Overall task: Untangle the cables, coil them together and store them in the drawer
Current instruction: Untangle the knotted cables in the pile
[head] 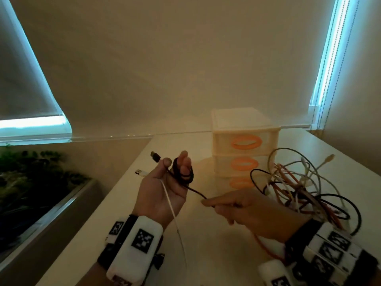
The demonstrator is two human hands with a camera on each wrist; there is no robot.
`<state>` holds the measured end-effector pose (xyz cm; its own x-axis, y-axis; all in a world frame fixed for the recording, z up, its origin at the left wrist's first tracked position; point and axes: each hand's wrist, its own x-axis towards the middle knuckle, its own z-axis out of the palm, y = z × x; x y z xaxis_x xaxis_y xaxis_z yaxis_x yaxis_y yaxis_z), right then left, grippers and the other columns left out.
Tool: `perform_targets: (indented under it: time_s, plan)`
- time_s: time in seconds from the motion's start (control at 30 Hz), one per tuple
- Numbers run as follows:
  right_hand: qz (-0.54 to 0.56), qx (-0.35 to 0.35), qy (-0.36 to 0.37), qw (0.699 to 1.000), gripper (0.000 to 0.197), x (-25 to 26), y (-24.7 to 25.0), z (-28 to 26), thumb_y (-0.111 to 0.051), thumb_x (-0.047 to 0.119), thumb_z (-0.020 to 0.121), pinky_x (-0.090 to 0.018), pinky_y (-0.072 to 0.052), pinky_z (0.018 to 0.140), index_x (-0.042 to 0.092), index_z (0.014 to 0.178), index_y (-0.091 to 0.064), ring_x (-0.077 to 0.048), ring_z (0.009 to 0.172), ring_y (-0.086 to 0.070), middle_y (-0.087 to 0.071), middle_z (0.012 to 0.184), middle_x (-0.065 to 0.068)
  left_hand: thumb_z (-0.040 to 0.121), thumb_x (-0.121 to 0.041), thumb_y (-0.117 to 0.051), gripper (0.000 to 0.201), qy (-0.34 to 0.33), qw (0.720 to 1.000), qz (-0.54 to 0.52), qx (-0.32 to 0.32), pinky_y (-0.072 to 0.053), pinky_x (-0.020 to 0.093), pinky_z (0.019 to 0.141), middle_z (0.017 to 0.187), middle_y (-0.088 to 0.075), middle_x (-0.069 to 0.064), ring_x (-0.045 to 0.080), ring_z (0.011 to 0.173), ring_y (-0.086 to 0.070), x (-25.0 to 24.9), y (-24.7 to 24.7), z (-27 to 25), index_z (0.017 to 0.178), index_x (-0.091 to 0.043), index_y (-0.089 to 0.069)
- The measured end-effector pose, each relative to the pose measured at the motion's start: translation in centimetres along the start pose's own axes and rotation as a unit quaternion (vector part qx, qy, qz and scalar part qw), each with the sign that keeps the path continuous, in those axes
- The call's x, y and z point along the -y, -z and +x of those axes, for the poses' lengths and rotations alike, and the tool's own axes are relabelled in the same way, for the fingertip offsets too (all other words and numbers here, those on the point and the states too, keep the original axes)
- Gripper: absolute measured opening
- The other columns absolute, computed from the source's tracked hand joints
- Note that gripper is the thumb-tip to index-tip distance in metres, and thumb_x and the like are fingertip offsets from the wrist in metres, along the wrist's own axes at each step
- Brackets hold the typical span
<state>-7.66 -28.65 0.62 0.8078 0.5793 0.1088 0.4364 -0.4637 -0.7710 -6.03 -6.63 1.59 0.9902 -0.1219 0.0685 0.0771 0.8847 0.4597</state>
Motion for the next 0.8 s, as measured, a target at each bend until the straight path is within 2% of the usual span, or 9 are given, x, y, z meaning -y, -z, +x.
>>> perform_targets:
  time_s: [0.07,0.17,0.2,0.33,0.4,0.47,0.6,0.7,0.8]
  plan:
    - [-0.022,-0.084,0.0,0.996,0.03,-1.2,0.9,0.3,-0.059,0.023,0.1,-0.007,-0.043,0.075,0.049,0.103,-0.074,0.011,0.084,-0.061,-0.067,0.088,0.037,0.104,-0.023,-0.042,0.026,0.006,1.0,-0.004,-0.012,-0.048,0.018,0.05,0.08,-0.058,0.0,0.013,0.058,-0.058,-0.4,0.1,0.1,0.08,-0.015,-0.05]
    - [0.002,-0.167,-0.001,0.986,0.027,-2.8,1.3,0.9,-0.062,0.02,0.098,-0.01,-0.043,0.063,0.041,0.088,-0.075,0.0,0.066,-0.055,-0.067,0.079,0.011,0.099,-0.021,-0.045,0.023,0.019,0.999,0.027,-0.022,-0.027,0.016,0.045,0.064,-0.041,-0.006,0.008,0.046,-0.039,0.1,0.2,0.1,0.079,-0.015,-0.051]
    - [0.015,-0.177,-0.004,0.984,0.023,-3.1,1.2,1.0,-0.062,0.019,0.098,-0.013,-0.042,0.059,0.037,0.089,-0.073,-0.002,0.061,-0.051,-0.062,0.073,0.009,0.097,-0.021,-0.047,0.019,0.019,0.999,0.039,-0.021,-0.024,0.016,0.045,0.062,-0.04,-0.006,0.008,0.046,-0.037,0.2,0.1,0.1,0.079,-0.015,-0.052]
    - [0.01,-0.123,0.004,0.992,0.012,-3.1,1.0,0.7,-0.059,0.028,0.1,-0.018,-0.039,0.057,0.032,0.094,-0.069,-0.004,0.057,-0.046,-0.051,0.063,0.012,0.102,-0.021,-0.044,0.024,0.008,0.998,0.057,-0.039,-0.027,0.017,0.043,0.062,-0.038,-0.006,0.008,0.046,-0.035,-0.4,0.6,0.5,0.08,-0.015,-0.053]
    - [-0.025,-0.088,-0.002,0.996,0.02,-2.8,1.0,0.5,-0.057,0.031,0.101,-0.022,-0.04,0.058,0.032,0.088,-0.072,-0.013,0.059,-0.049,-0.055,0.067,0.005,0.105,-0.022,-0.042,0.028,0.004,0.997,0.064,-0.05,-0.027,0.018,0.043,0.062,-0.038,-0.005,0.009,0.047,-0.035,-0.7,1.0,0.6,0.08,-0.015,-0.053]
    - [-0.061,-0.072,-0.027,0.995,0.021,-2.7,1.3,0.4,-0.06,0.031,0.098,-0.029,-0.049,0.067,0.03,0.081,-0.071,-0.02,0.071,-0.059,-0.063,0.077,0.0,0.105,-0.022,-0.042,0.029,0.003,0.996,0.073,-0.058,-0.029,0.019,0.043,0.063,-0.038,-0.004,0.01,0.048,-0.035,-0.6,1.1,0.8,0.08,-0.015,-0.052]
    - [-0.056,-0.046,-0.093,0.993,0.022,-3.4,2.1,0.2,-0.062,0.03,0.096,-0.025,-0.047,0.069,0.025,0.077,-0.07,-0.002,0.062,-0.055,-0.061,0.068,0.016,0.105,-0.023,-0.041,0.027,0.02,0.992,0.11,-0.058,-0.029,0.02,0.042,0.062,-0.037,-0.004,0.011,0.047,-0.034,-0.1,0.7,0.6,0.081,-0.015,-0.051]
    - [-0.142,-0.102,-0.104,0.979,0.031,-3.7,3.1,0.2,-0.06,0.041,0.097,-0.025,-0.046,0.065,0.016,0.08,-0.066,-0.011,0.069,-0.062,-0.064,0.074,0.006,0.102,-0.026,-0.044,0.023,0.077,0.982,0.175,0.003,-0.032,0.02,0.042,0.059,-0.036,-0.002,0.012,0.045,-0.033,0.6,-0.1,-0.4,0.083,-0.014,-0.051]
    - [-0.143,-0.215,-0.101,0.961,0.037,-3.6,3.0,0.7,-0.059,0.047,0.096,-0.028,-0.046,0.06,0.018,0.075,-0.06,-0.012,0.065,-0.059,-0.063,0.071,-0.001,0.104,-0.025,-0.042,0.023,0.155,0.927,0.324,0.11,-0.045,0.029,0.052,0.066,-0.056,0.013,0.024,0.053,-0.051,2.5,-1.0,-1.9,0.086,-0.011,-0.046]
